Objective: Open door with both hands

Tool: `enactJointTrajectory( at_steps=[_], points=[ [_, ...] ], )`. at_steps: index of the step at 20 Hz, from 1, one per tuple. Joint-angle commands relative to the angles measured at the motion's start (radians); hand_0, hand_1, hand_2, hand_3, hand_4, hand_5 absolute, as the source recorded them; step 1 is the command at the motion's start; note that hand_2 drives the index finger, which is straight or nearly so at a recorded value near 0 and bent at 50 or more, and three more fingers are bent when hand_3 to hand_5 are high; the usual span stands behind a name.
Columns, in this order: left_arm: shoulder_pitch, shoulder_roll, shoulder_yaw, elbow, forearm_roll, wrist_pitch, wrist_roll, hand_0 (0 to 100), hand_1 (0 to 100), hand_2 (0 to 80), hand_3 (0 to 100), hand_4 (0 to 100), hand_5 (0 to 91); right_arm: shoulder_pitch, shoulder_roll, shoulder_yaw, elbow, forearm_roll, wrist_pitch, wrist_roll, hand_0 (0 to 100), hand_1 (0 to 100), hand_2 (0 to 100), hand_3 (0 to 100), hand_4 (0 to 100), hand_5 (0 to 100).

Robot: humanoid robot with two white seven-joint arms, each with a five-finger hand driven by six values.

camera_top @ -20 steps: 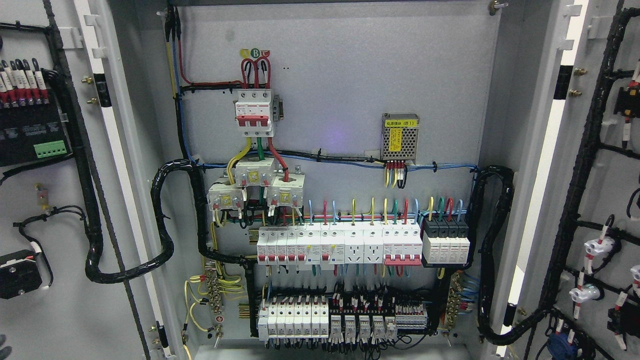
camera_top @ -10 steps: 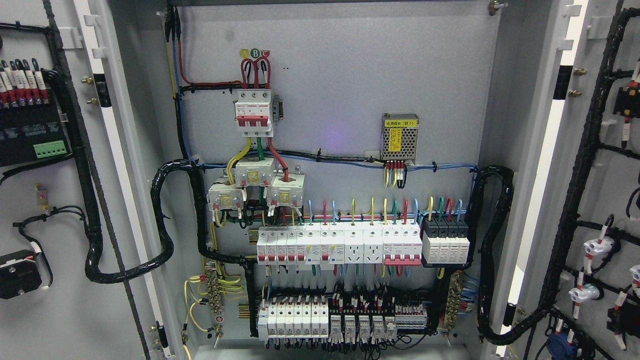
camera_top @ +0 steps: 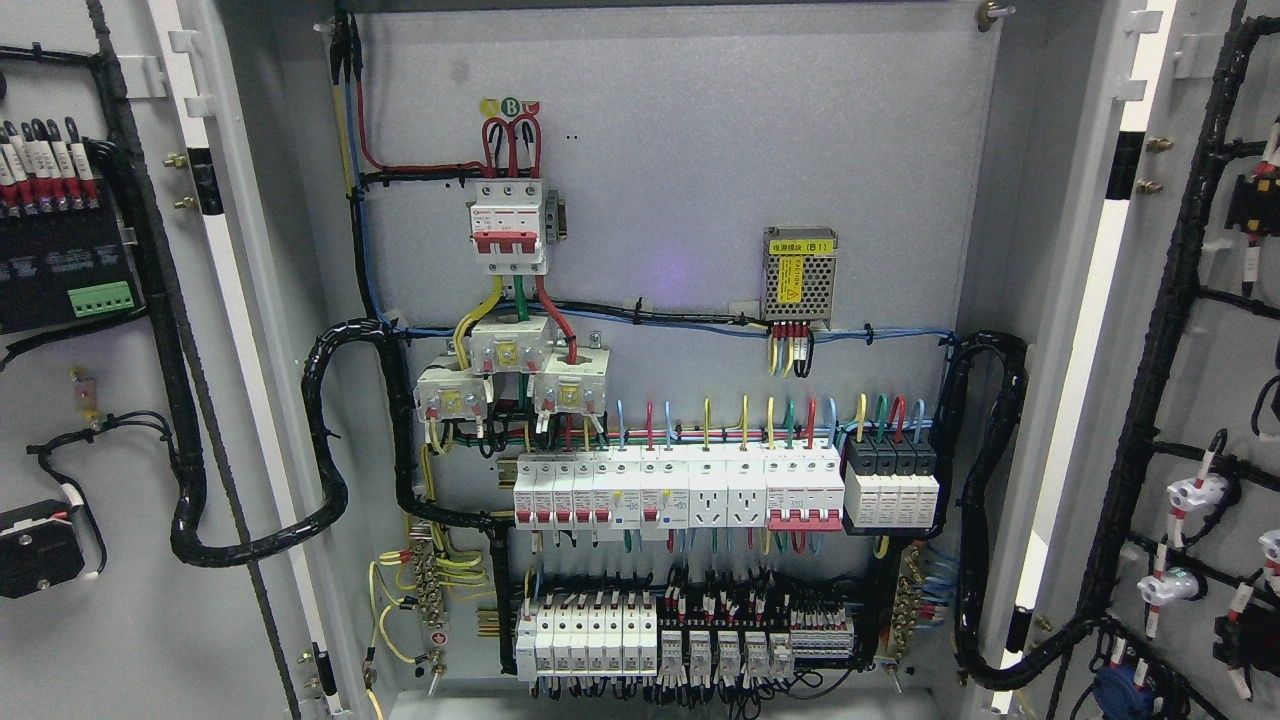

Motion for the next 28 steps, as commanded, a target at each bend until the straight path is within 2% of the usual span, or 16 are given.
enactJointTrajectory(
  at_steps=[1,6,9,12,13,17,21,25,27,28],
  points=[
    [0.002,-0.117,-0.134,0.365,-0.066,0.0,-0.005,0,0,0.0,0,3,0.0,0.032,0.062,0.048,0.415,0.007,-0.251,-0.034,0,0,0,0,0,0],
    [-0.033,-0.178,-0.14,0.631,-0.126,0.003,-0.008,0,0,0.0,0,3,0.0,0.002,0.12,0.04,0.679,0.01,-0.248,-0.056,0,0,0,0,0,0],
    [-0.061,-0.217,-0.14,0.781,-0.138,0.011,-0.008,0,0,0.0,0,3,0.0,-0.032,0.154,0.04,0.814,0.01,-0.227,-0.073,0,0,0,0,0,0],
    [-0.09,-0.25,-0.137,0.899,-0.166,0.013,-0.008,0,0,0.0,0,3,0.0,-0.064,0.198,0.039,0.928,0.012,-0.153,-0.074,0,0,0,0,0,0],
    [-0.101,-0.264,-0.135,0.936,-0.167,0.014,-0.008,0,0,0.0,0,3,0.0,-0.087,0.22,0.032,0.978,0.012,-0.109,-0.076,0,0,0,0,0,0],
    [-0.143,-0.321,-0.128,1.08,-0.167,0.028,-0.008,0,0,0.0,0,3,0.0,-0.181,0.293,-0.023,1.162,0.013,0.0,-0.076,0,0,0,0,0,0],
    [-0.183,-0.373,-0.111,1.226,-0.181,0.103,-0.008,0,0,0.0,0,3,0.0,-0.267,0.327,-0.023,1.29,0.013,0.135,-0.077,0,0,0,0,0,0],
    [-0.213,-0.425,-0.068,1.271,-0.2,0.261,-0.008,0,0,0.0,0,3,0.0,-0.325,0.355,-0.018,1.336,0.018,0.288,-0.151,0,0,0,0,0,0],
    [-0.232,-0.447,-0.036,1.289,-0.204,0.369,-0.007,0,0,0.0,0,3,0.0,-0.354,0.361,-0.018,1.338,0.053,0.361,-0.215,0,0,0,0,0,0],
    [-0.243,-0.458,-0.022,1.298,-0.213,0.416,-0.007,0,0,0.0,0,3,0.0,-0.367,0.361,-0.021,1.339,0.087,0.379,-0.261,0,0,0,0,0,0]
  ],
)
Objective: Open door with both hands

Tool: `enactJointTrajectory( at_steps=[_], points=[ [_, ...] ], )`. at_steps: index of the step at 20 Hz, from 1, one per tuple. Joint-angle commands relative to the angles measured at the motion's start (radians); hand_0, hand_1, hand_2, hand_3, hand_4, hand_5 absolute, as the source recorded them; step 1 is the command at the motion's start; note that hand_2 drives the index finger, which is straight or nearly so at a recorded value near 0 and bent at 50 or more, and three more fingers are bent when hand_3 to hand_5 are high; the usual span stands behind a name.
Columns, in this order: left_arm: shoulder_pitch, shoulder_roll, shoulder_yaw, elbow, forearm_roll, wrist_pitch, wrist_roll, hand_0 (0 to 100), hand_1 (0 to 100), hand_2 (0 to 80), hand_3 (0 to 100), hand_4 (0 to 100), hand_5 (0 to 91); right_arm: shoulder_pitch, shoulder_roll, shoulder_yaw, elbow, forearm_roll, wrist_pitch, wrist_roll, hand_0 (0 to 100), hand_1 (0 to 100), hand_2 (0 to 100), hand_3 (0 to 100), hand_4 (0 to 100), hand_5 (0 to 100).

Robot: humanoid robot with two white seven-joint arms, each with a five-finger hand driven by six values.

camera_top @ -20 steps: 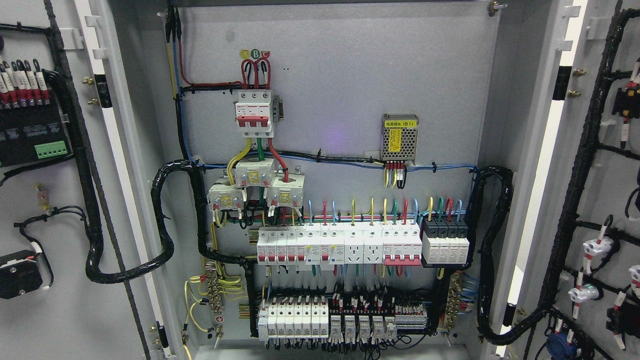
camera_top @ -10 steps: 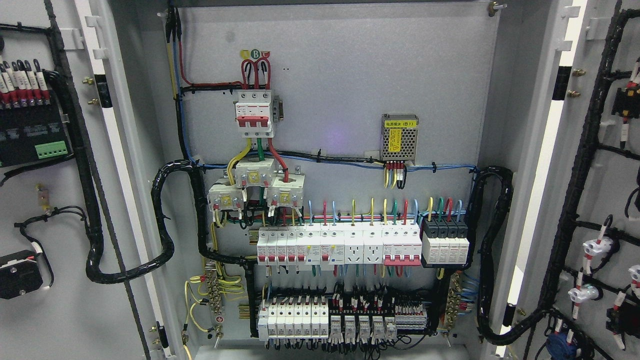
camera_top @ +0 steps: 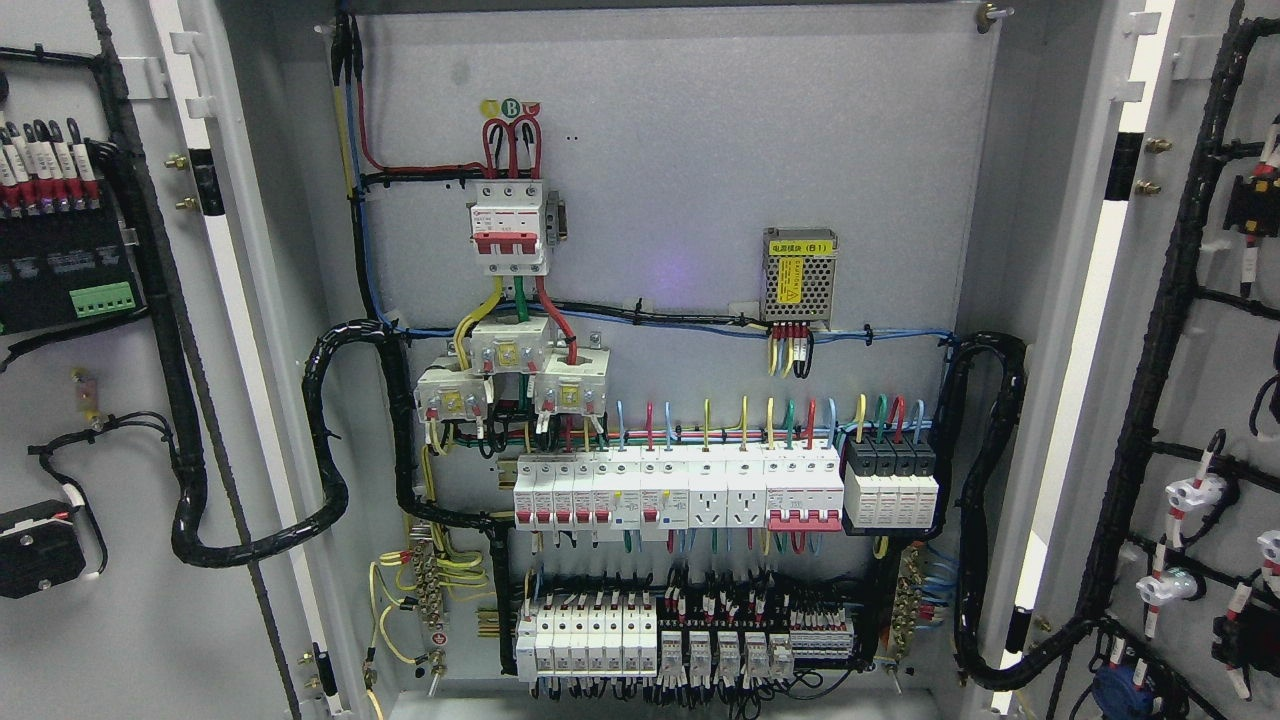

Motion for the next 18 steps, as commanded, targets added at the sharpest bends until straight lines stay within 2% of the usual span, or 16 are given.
enactJointTrajectory(
  at_steps=[1,2,4,8,11,12,14,18],
  points=[
    [-0.062,-0.144,0.086,0.291,-0.039,0.171,0.003,0,0,0.0,0,3,0.0,-0.101,0.092,-0.017,0.264,0.093,0.099,-0.139,0,0,0,0,0,0],
    [-0.074,-0.15,0.114,0.311,-0.065,0.211,0.003,0,0,0.0,0,3,0.0,-0.114,0.097,-0.018,0.264,0.131,0.116,-0.19,0,0,0,0,0,0],
    [-0.099,-0.165,0.161,0.358,-0.105,0.261,0.004,0,0,0.0,0,3,0.0,-0.136,0.112,-0.018,0.264,0.182,0.147,-0.235,0,0,0,0,0,0],
    [-0.132,-0.181,0.231,0.436,-0.156,0.361,0.004,0,0,0.0,0,3,0.0,-0.176,0.14,-0.018,0.266,0.265,0.254,-0.279,0,0,0,0,0,0],
    [-0.134,-0.185,0.24,0.44,-0.161,0.441,0.007,0,0,0.0,0,3,0.0,-0.208,0.16,-0.018,0.264,0.31,0.315,-0.307,0,0,0,0,0,0],
    [-0.134,-0.193,0.24,0.44,-0.168,0.473,0.01,0,0,0.0,0,3,0.0,-0.223,0.167,-0.018,0.266,0.317,0.329,-0.331,0,0,0,0,0,0],
    [-0.131,-0.198,0.234,0.441,-0.178,0.484,0.011,0,0,0.0,0,3,0.0,-0.245,0.181,-0.018,0.269,0.32,0.36,-0.359,0,0,0,0,0,0],
    [-0.125,-0.198,0.226,0.447,-0.178,0.484,0.014,0,0,0.0,0,3,0.0,-0.272,0.193,-0.018,0.269,0.322,0.403,-0.365,0,0,0,0,0,0]
  ],
)
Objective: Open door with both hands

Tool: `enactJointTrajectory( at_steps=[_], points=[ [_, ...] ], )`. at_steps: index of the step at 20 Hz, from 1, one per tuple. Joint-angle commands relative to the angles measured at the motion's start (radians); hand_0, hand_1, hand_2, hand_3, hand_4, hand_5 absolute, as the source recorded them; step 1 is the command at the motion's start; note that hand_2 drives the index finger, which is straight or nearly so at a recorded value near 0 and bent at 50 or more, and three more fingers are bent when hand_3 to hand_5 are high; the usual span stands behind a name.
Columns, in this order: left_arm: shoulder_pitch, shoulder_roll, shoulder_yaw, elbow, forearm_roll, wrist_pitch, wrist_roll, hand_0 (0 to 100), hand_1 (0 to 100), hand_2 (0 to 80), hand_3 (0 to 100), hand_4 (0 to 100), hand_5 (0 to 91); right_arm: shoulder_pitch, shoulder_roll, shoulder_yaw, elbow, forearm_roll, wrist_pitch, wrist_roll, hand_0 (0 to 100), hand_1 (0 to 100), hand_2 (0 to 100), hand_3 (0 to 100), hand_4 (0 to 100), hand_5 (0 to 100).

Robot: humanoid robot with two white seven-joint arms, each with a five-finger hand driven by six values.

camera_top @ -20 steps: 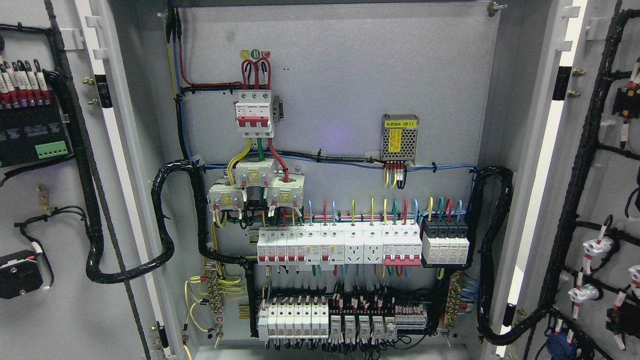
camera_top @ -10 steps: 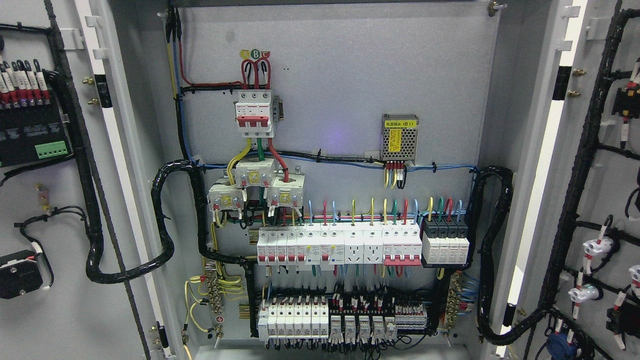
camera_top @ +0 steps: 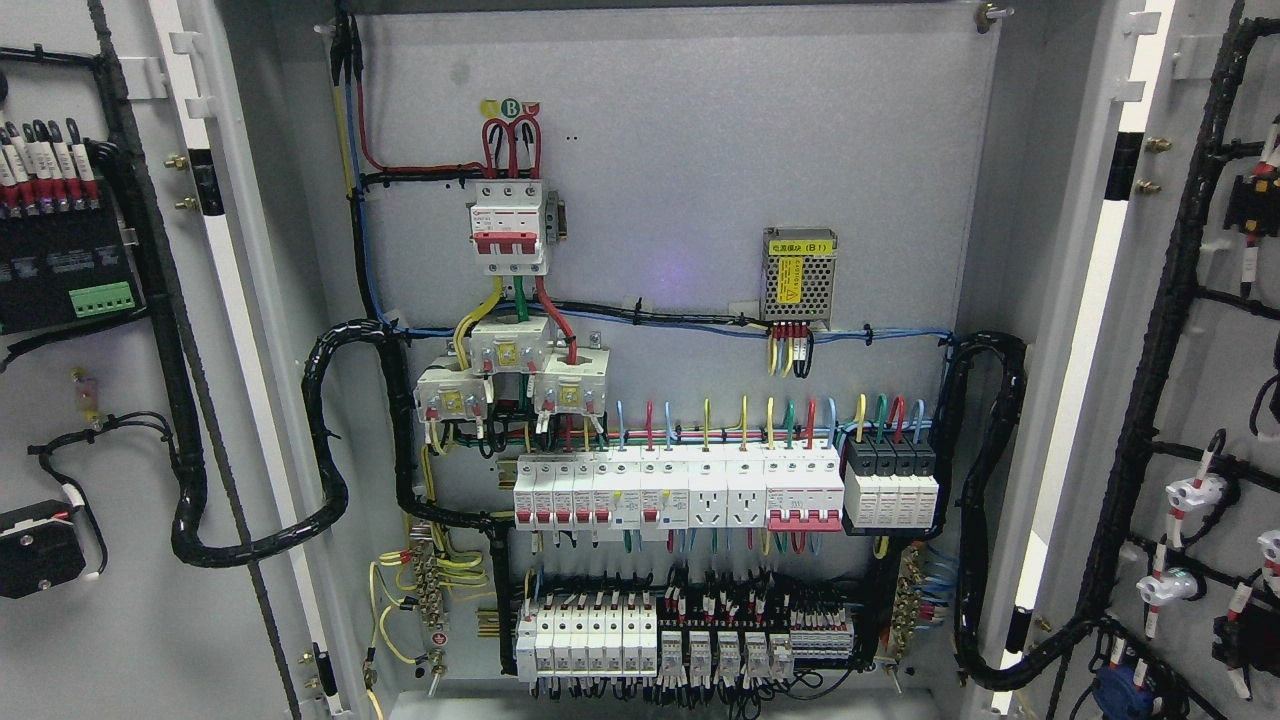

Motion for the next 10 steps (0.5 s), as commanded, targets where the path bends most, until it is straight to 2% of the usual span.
enactJointTrajectory(
  at_steps=[1,10],
  points=[
    [-0.002,-0.067,0.053,0.115,-0.004,0.007,0.004,0,0,0.0,0,3,0.0,-0.061,0.064,-0.002,0.056,0.035,0.042,-0.015,0,0,0,0,0,0],
    [0.001,-0.067,0.02,0.104,-0.014,0.008,0.014,0,0,0.0,0,3,0.0,-0.073,0.076,0.005,0.056,0.036,0.064,-0.016,0,0,0,0,0,0]
  ],
)
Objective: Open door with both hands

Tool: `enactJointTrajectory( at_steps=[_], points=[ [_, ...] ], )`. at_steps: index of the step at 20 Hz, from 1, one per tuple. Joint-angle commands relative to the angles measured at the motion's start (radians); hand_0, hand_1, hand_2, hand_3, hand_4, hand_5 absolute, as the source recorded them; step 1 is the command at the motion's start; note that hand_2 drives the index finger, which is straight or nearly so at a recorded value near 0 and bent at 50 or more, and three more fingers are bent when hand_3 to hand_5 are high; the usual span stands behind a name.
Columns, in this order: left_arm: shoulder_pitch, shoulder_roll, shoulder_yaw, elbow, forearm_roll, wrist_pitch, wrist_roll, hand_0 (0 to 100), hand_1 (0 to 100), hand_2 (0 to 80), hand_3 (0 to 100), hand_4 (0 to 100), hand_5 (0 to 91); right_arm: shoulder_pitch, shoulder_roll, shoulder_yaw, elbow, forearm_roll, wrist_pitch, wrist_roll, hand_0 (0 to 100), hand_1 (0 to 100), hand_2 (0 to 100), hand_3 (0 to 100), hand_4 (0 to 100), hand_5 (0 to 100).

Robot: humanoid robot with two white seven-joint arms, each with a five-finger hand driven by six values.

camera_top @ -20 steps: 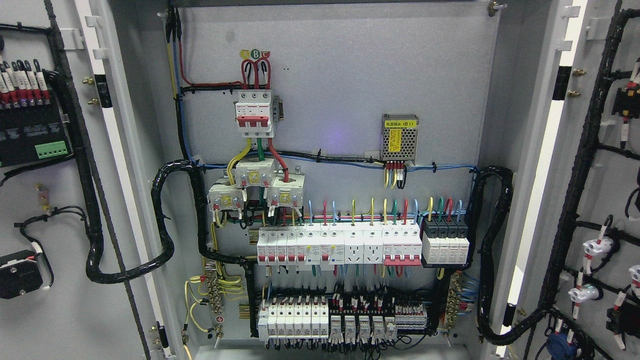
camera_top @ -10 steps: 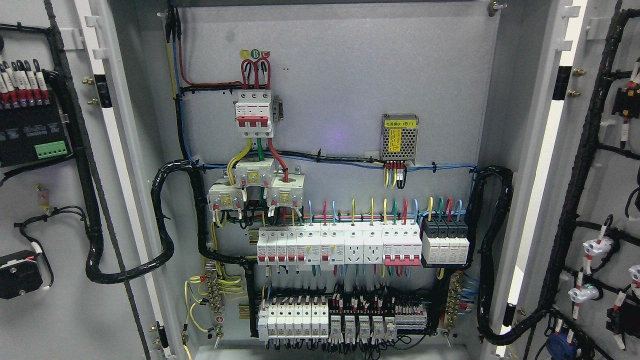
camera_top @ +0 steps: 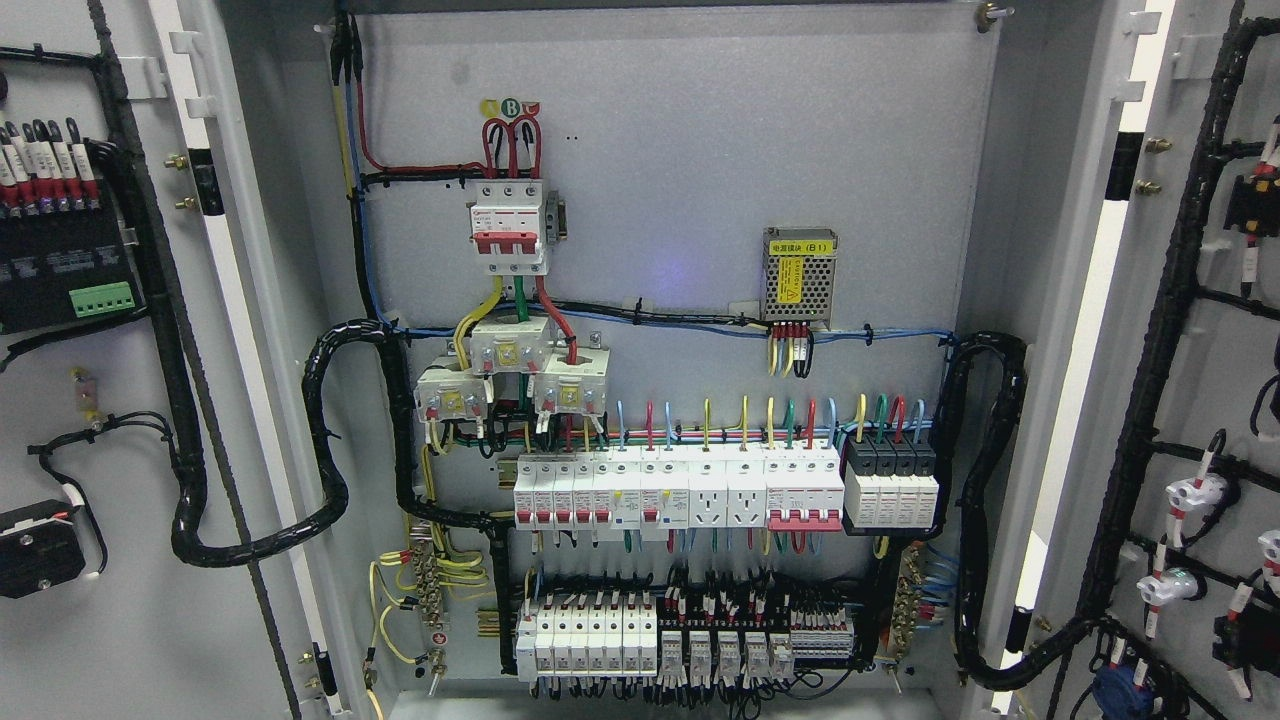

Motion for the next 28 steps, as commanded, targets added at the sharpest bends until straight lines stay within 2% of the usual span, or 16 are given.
enactJointTrajectory(
  at_steps=[1,4,28],
  points=[
    [0.001,-0.028,-0.003,0.047,-0.002,0.001,0.0,0,0,0.0,0,3,0.0,-0.014,0.033,0.006,0.022,0.014,0.003,-0.001,0,0,0,0,0,0],
    [0.001,-0.031,-0.003,0.048,-0.042,0.001,0.0,0,0,0.0,0,3,0.0,-0.012,0.033,0.0,0.022,0.05,0.003,-0.001,0,0,0,0,0,0],
    [-0.007,-0.03,0.0,0.025,-0.036,-0.016,-0.009,0,0,0.0,0,3,0.0,-0.008,0.036,0.004,0.045,0.084,0.003,0.0,0,0,0,0,0,0]
  ],
)
